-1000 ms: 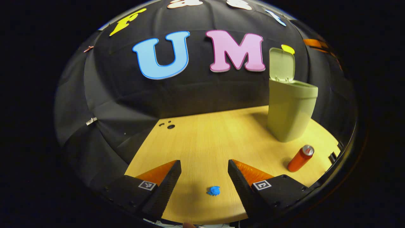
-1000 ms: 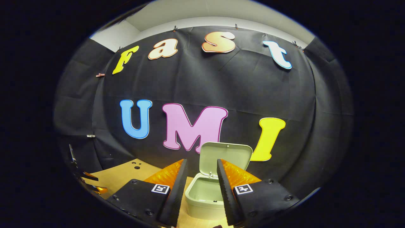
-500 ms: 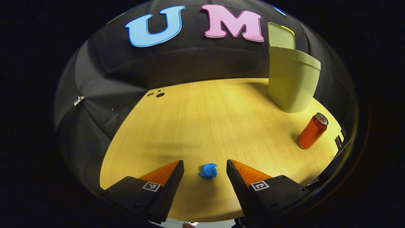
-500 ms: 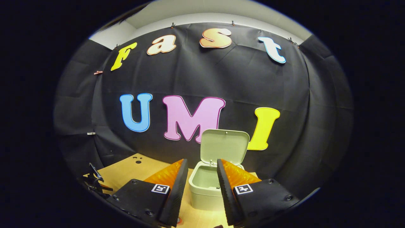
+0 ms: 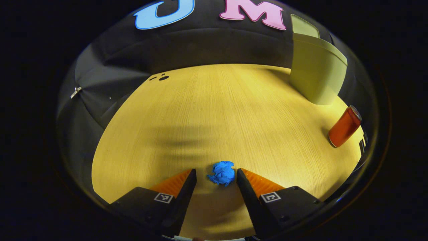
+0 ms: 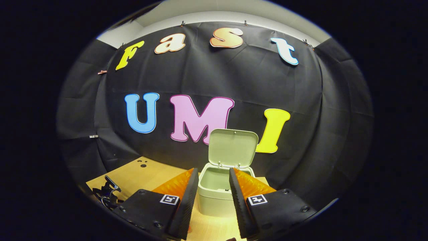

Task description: Press the lid of the desktop garbage bin to open it, pick up the crumpled paper on the desktop and throw it into the bin, then pick up the pop can on the desktop and drop it into the bin, and finally close the garbage bin lid.

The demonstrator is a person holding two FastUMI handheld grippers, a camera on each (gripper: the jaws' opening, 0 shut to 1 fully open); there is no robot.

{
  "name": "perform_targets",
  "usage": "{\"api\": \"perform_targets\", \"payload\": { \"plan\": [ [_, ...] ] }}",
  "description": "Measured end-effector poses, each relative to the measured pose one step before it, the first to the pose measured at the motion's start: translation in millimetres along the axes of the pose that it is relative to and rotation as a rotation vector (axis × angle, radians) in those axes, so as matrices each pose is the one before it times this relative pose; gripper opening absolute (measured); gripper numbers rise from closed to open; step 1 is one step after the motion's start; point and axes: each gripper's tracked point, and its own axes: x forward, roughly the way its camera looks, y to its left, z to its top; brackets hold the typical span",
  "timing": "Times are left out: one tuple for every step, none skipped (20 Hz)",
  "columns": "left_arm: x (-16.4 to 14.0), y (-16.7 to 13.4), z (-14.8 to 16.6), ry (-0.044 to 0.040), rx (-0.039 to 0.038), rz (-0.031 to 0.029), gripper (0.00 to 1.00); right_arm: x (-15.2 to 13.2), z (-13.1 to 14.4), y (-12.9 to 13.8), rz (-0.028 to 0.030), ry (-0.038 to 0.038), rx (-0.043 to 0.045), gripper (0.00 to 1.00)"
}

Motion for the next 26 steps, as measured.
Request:
{"api": "perform_targets", "payload": {
  "plan": [
    [3.2, 0.69, 1.31, -0.00193, -0.0004, -0.00328, 0.8, -0.61, -1.15, -1.22, -0.00052, 0.00358, -0.00027, 0.59],
    [1.35, -0.96, 0.84, 0.00122, 0.00194, -0.00553, 0.79, -0.48, -1.45, 0.64, -0.00283, 0.00333, -0.00173, 0.59],
    [1.52, -1.49, 1.03, 0.00093, 0.00236, -0.0045, 0.78, -0.24, -1.57, -0.76, -0.00099, 0.00445, -0.00152, 0.59],
    [1.27, -3.27, 0.82, 0.00318, 0.0027, -0.00842, 0.75, -0.57, -1.26, -0.12, -0.00162, 0.00301, -0.00092, 0.59],
    [1.65, -2.32, -1.28, 0.00054, 0.00225, -0.00915, 0.72, -0.31, -2.1, 1.83, 0.00194, 0.00339, 0.00015, 0.59],
    [-0.15, -1.08, 0.65, 0.00235, 0.00611, -0.00302, 0.65, -0.56, -2.34, 0.5, 0.00077, 0.00663, 0.00135, 0.59],
    [-0.04, -0.17, -0.42, 0.00019, 0.01133, -0.00371, 0.57, -0.58, -2.12, 0.97, 0.00282, 0.00405, 0.00341, 0.59],
    [-1.33, 2.07, 1.95, 0.00015, 0.01821, 0.01466, 0.48, -0.22, -1.86, 0.54, 0.00142, 0.00406, 0.00469, 0.59],
    [0.53, 2.35, -0.09, 0.00165, 0.01643, 0.01127, 0.47, -0.04, -2.76, 1.21, 0.00287, 0.0036, 0.00528, 0.6],
    [-0.8, -0.25, 2.26, -0.00014, 0.01351, 0.00547, 0.44, -0.55, -2.66, -0.2, -0.00008, 0.00402, 0.00668, 0.6],
    [-2.66, 0.68, 3.27, -0.00579, 0.00929, -0.00064, 0.45, 0.07, -3.38, 0.09, 0.00159, 0.00485, 0.00874, 0.59],
    [-3.58, -0.63, 6.74, -0.01212, 0.00463, -0.0081, 0.45, 0.29, -3.08, 0.47, 0.0008, 0.00705, 0.00928, 0.59],
    [-4.28, -0.45, 8.28, -0.01823, 0.00311, -0.00927, 0.44, 0.53, -3.1, -0.29, -0.00023, 0.00541, 0.00819, 0.59],
    [-6.28, -3.09, 11.57, -0.02127, 0.00035, -0.01091, 0.43, -0.07, -3.06, 0.04, -0.00088, 0.00449, 0.00737, 0.6],
    [-6.69, -4.01, 13.7, -0.02456, 0.00016, -0.01207, 0.43, 0.25, -2.09, -0.91, -0.00046, 0.00348, 0.00502, 0.6],
    [-7.04, -4.23, 15.36, -0.0279, 0.00038, -0.01223, 0.46, 0.23, -1.71, -0.96, 0.00049, 0.00273, 0.00129, 0.59],
    [-6.68, -4.75, 14.91, -0.02722, -0.00096, -0.01521, 0.43, 0.53, -2.83, -0.76, -0.00025, 0.00279, -0.00138, 0.59],
    [-5.83, -4.08, 16.22, -0.02706, -0.00204, -0.01673, 0.46, 0.25, -2.94, -0.87, -0.00025, 0.00691, -0.00092, 0.59],
    [-5.78, -5.68, 17.67, -0.03046, -0.00241, -0.01628, 0.43, -0.68, -4.23, -1.02, -0.00057, 0.00666, 0.00124, 0.59],
    [-5.18, -6.09, 19.12, -0.03041, -0.00445, -0.01558, 0.46, 0.31, -3.45, -1.29, 0.00021, 0.00639, 0.00312, 0.59],
    [-3.58, -6.0, 20.06, -0.0318, -0.00573, -0.01638, 0.46, -0.22, -4.12, -0.14, 0.00001, 0.00583, 0.00348, 0.59],
    [-2.23, -5.89, 20.23, -0.03188, -0.0087, -0.0156, 0.46, 0.42, -3.08, -0.75, 0.00042, 0.00528, 0.00257, 0.59],
    [-1.85, -6.27, 21.27, -0.0346, -0.01053, -0.01798, 0.46, 0.19, -2.79, 0.66, 0.00116, 0.00621, 0.00104, 0.59],
    [0.04, -6.66, 21.73, -0.03356, -0.0098, -0.01857, 0.46, -0.22, -4.08, 0.15, 0.0013, 0.00716, -0.00106, 0.59],
    [0.32, -7.44, 20.36, -0.03385, -0.00704, -0.01852, 0.46, -0.33, -4.24, -0.01, 0.00148, 0.00732, -0.00064, 0.59],
    [1.74, -7.2, 21.55, -0.03229, -0.00249, -0.01786, 0.45, -0.29, -4.26, 0.57, 0.00255, 0.00569, 0.00032, 0.59]
  ]
}}
